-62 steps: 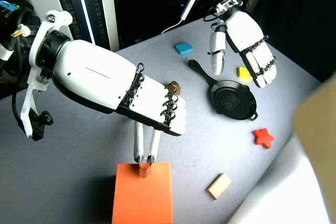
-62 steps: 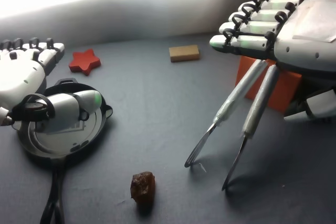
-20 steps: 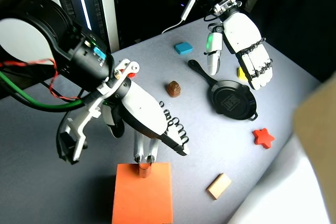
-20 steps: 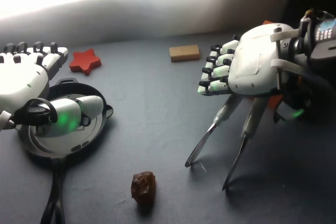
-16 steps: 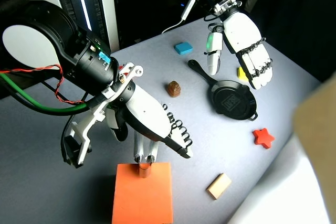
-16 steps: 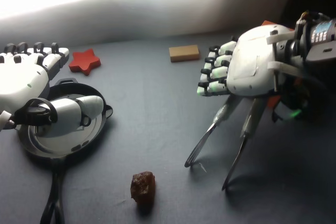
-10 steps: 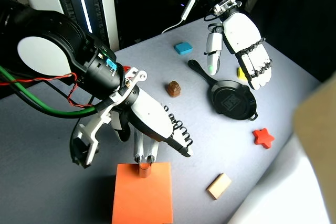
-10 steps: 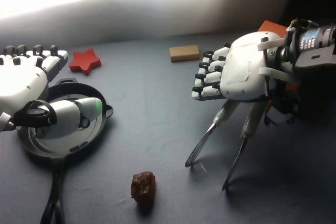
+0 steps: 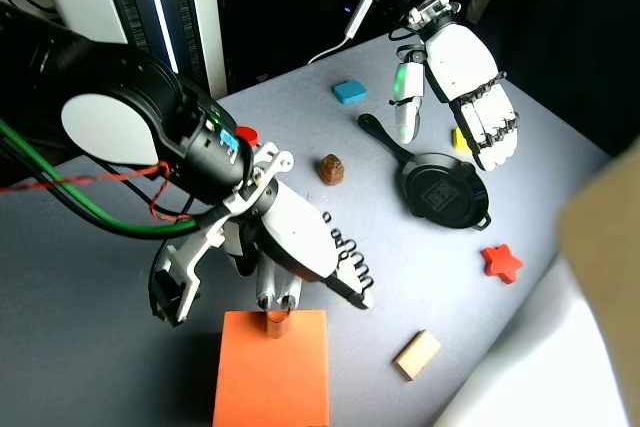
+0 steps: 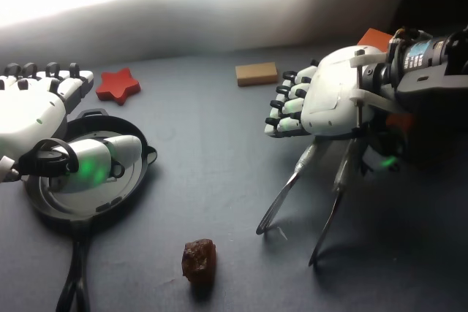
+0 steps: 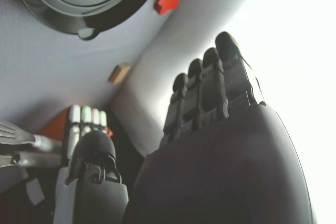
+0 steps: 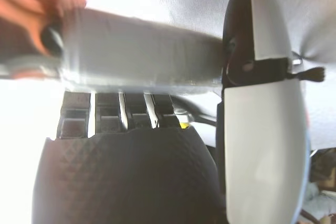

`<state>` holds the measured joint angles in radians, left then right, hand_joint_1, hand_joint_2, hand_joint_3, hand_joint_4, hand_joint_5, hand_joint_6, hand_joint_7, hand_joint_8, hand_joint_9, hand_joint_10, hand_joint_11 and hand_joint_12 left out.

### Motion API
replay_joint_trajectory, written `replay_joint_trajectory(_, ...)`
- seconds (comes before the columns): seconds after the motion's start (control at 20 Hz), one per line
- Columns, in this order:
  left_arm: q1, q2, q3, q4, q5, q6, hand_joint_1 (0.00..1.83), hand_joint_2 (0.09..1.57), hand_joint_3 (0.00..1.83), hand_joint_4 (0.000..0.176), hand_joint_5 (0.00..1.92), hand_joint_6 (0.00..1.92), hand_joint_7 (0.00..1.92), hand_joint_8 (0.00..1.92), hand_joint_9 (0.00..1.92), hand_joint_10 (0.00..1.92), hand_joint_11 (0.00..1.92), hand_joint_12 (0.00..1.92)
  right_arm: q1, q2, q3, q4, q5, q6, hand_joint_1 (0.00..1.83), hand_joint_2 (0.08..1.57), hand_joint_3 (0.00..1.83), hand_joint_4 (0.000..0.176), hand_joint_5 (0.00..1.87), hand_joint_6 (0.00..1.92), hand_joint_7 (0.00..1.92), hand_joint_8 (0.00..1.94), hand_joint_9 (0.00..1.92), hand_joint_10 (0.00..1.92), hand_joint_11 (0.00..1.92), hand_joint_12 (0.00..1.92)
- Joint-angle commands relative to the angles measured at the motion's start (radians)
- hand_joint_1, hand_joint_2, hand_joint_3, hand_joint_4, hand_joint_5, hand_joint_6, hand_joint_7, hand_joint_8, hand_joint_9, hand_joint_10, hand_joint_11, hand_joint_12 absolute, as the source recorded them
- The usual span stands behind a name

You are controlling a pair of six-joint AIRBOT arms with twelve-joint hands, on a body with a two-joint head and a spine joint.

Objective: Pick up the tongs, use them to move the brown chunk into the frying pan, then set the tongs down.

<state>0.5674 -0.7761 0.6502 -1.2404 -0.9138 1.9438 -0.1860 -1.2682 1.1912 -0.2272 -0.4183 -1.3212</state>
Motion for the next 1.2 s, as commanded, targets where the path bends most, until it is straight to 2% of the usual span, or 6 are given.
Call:
replay_joint_trajectory(0.0,-0.003,0.006,0.006,0.057,-0.080,0.003,0.00,1.19,0.00,0.011,0.04,0.00,0.06,0.00,0.07,0.00,0.00,0.40,0.004,0.001,0.004,-0.011,0.084,-0.001,1.07,0.93,0.00,0.000,0.00,0.00,0.00,0.00,0.00,0.00,0.00,0.00)
replay_joint_trajectory(0.3,-0.001,0.006,0.008,0.056,-0.080,0.003,0.00,1.18,0.00,0.015,0.02,0.00,0.05,0.00,0.04,0.00,0.00,0.28,-0.006,-0.008,0.015,-0.011,0.085,0.016,1.07,0.92,0.00,0.000,0.00,0.00,0.00,0.00,0.00,0.00,0.00,0.00)
replay_joint_trajectory(0.5,-0.001,0.006,0.008,0.053,-0.080,0.003,0.00,1.18,0.00,0.014,0.06,0.01,0.08,0.00,0.08,0.01,0.00,0.38,-0.012,-0.008,0.015,-0.011,0.082,0.015,1.11,0.95,0.00,0.000,0.06,0.03,0.08,0.03,0.06,0.02,0.04,0.02)
replay_joint_trajectory(0.65,-0.005,0.006,0.008,0.051,-0.081,0.003,0.00,1.18,0.00,0.015,0.05,0.00,0.09,0.00,0.09,0.01,0.00,0.40,-0.018,-0.008,0.015,-0.011,0.079,0.014,1.10,0.98,0.01,0.000,0.21,0.06,0.25,0.03,0.18,0.08,0.00,0.84)
replay_joint_trajectory(0.8,-0.008,0.006,0.008,0.051,-0.081,0.003,0.00,1.16,0.00,0.018,0.04,0.00,0.07,0.00,0.07,0.00,0.00,0.34,-0.021,-0.002,0.015,-0.011,0.077,0.015,1.08,1.02,0.02,0.000,0.37,0.12,0.43,0.07,0.32,0.17,0.00,1.28)
replay_joint_trajectory(1.15,-0.007,0.006,0.009,0.051,-0.081,0.003,0.00,1.19,0.00,0.018,0.03,0.00,0.09,0.00,0.09,0.00,0.00,0.44,-0.021,0.010,0.014,-0.001,0.077,0.015,1.08,1.09,0.05,0.000,0.49,0.60,0.74,0.10,0.37,0.83,0.00,1.64)
